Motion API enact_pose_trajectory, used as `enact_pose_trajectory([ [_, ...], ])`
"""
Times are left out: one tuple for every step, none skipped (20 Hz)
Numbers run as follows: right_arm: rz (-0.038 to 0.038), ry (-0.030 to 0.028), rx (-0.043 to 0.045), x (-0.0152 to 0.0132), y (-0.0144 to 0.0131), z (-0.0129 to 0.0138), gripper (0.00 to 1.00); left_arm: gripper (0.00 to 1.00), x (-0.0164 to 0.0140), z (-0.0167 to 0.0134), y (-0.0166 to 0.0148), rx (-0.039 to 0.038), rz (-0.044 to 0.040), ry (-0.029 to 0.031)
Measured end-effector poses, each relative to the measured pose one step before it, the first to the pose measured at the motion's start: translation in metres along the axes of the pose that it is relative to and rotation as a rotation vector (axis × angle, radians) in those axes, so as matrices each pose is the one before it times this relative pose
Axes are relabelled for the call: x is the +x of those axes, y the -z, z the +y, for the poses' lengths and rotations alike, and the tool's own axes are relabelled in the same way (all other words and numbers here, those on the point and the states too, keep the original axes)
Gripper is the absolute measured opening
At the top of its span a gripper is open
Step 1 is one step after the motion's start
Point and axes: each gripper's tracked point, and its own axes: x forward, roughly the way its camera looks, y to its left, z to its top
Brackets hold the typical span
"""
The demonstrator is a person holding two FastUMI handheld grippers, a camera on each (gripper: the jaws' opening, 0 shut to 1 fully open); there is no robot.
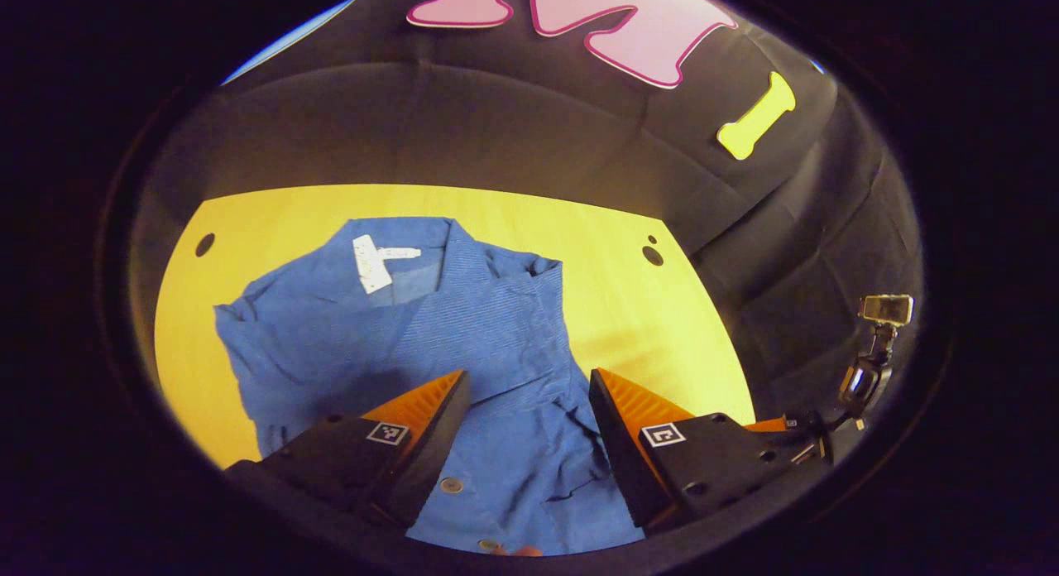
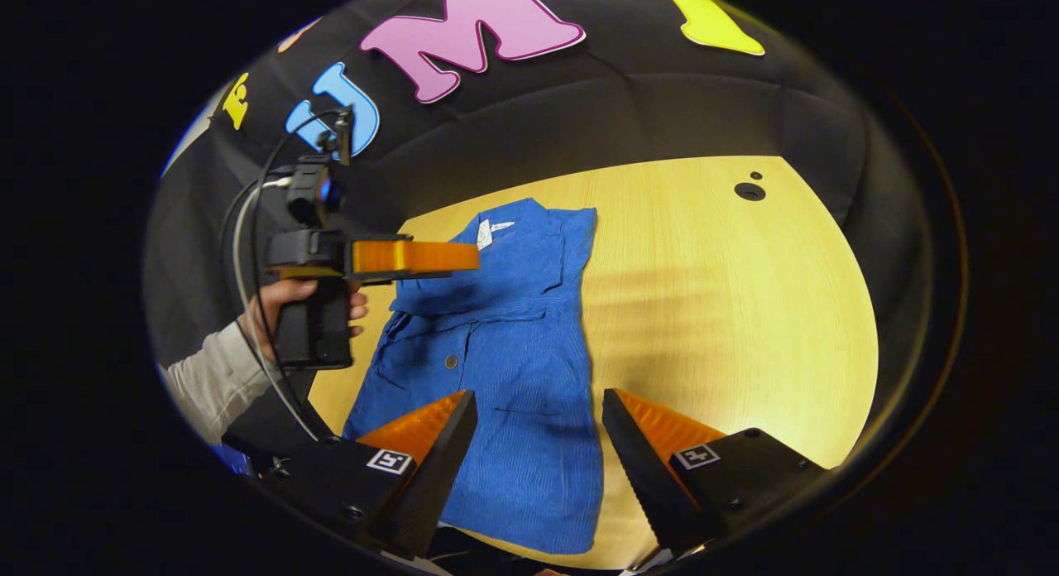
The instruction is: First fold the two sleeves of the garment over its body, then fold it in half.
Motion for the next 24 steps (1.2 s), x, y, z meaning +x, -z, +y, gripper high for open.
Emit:
enact_pose_trajectory([
  [0.00564, 0.00529, -0.00563, 0.00031, 0.00455, 0.00305, 0.98, 0.84, -0.02202, 0.01265, 0.01367, 0.00572, -0.01946, -0.04795],
  [0.00588, 0.00798, -0.00798, -0.00111, 0.00529, 0.00276, 0.98, 0.84, -0.02077, 0.01471, 0.0166, 0.00178, -0.011, -0.04939],
  [0.00558, 0.00366, -0.00982, -0.00033, 0.00566, 0.00359, 0.98, 0.84, -0.01819, 0.01341, 0.02076, -0.00661, -0.00433, -0.03896],
  [0.01004, 0.00642, -0.00837, -0.00023, 0.00645, 0.00393, 0.98, 0.84, -0.0169, 0.01271, 0.02362, -0.01576, 0.00591, -0.02717],
  [0.01345, 0.00587, -0.00947, -0.00094, 0.00897, 0.00311, 0.98, 0.81, -0.01339, 0.01479, 0.02655, -0.0172, 0.00833, -0.03059],
  [0.01451, 0.00562, -0.00727, -0.00024, 0.00899, 0.00308, 0.98, 0.84, -0.01055, 0.01554, 0.02468, -0.01897, 0.01409, -0.03635],
  [0.01846, 0.01055, -0.00602, 0.00063, 0.00981, 0.00247, 0.98, 0.84, -0.00521, 0.01587, 0.02645, -0.01578, 0.02794, -0.03229],
  [0.02573, 0.01024, -0.00576, 0.00111, 0.01265, 0.00172, 0.98, 0.84, -0.00275, 0.01303, 0.02597, -0.02406, 0.03722, -0.02601],
  [0.02029, 0.00693, -0.00435, 0.00043, 0.00964, 0.00031, 0.98, 0.84, 0.00032, 0.0139, 0.02342, -0.03417, 0.03659, -0.02213],
  [0.01473, 0.01084, 0.0016, 0.00117, 0.00877, -0.00013, 0.98, 0.84, 0.00184, 0.01175, 0.02094, -0.03497, 0.03513, -0.01686],
  [0.01377, 0.00457, 0.00703, 0.00038, 0.00914, 0.0001, 0.99, 0.84, 0.00129, 0.01146, 0.01775, -0.02723, 0.0221, -0.02308],
  [0.01354, 0.0025, 0.01119, 0.00016, 0.00733, 0.00178, 0.99, 0.84, 0.00441, 0.01225, 0.013, -0.01633, 0.01802, -0.01873],
  [0.01097, 0.00434, 0.00809, 0.0007, 0.00764, 0.00104, 0.99, 0.84, 0.00433, 0.01165, 0.0142, -0.00392, 0.0189, -0.02709],
  [0.00722, 0.00655, -0.00095, 0.00047, 0.00572, 0.00092, 0.99, 0.84, 0.00469, 0.0103, 0.01282, 0.00126, 0.0225, -0.02635],
  [0.00638, 0.01239, -0.009, 0.00089, 0.00573, -0.00123, 0.99, 0.84, 0.00434, 0.00912, 0.01126, -0.00062, 0.01833, -0.02216],
  [0.01192, 0.01007, -0.00923, 0.00098, 0.0055, -0.00101, 0.98, 0.84, 0.0077, 0.00538, 0.00938, -0.00436, 0.027, -0.00439],
  [0.01114, 0.00846, -0.00461, 0.00126, 0.00602, -0.00046, 0.98, 0.84, 0.00572, 0.0012, 0.00826, -0.0094, 0.02753, 0.00298],
  [0.01243, 0.01055, 0.0001, 0.00135, 0.00522, -0.00068, 0.99, 0.84, 0.00518, -0.00054, 0.00684, -0.00699, 0.02043, 0.00192],
  [0.01443, 0.01134, 0.00149, 0.00223, 0.00687, -0.00207, 0.99, 0.82, 0.00315, 0.00223, 0.00364, -0.00127, 0.01854, -0.00739],
  [0.01299, 0.01005, 0.00154, 0.00246, 0.00477, -0.0013, 0.99, 0.81, 0.00267, 0.00441, 0.00246, 0.00741, 0.00576, -0.01692],
  [0.01693, 0.01478, -0.00264, 0.0029, 0.00555, -0.00225, 0.99, 0.84, 0.00425, 0.00478, 0.00322, 0.01049, 0.00367, -0.01881],
  [0.01949, 0.02218, -0.00648, 0.00276, 0.006, -0.00423, 0.99, 0.84, 0.00286, 0.00134, 0.00235, 0.00543, 0.01428, -0.00464],
  [0.01878, 0.02156, -0.00631, 0.00329, 0.00624, -0.00464, 0.99, 0.81, 0.00195, -0.00263, 0.00169, 0.00161, 0.01319, 0.00999],
  [0.01954, 0.02188, -0.00395, 0.00384, 0.00515, -0.00422, 0.99, 0.84, 0.00208, -0.00358, 0.0008, -0.00299, 0.01281, 0.01523],
])
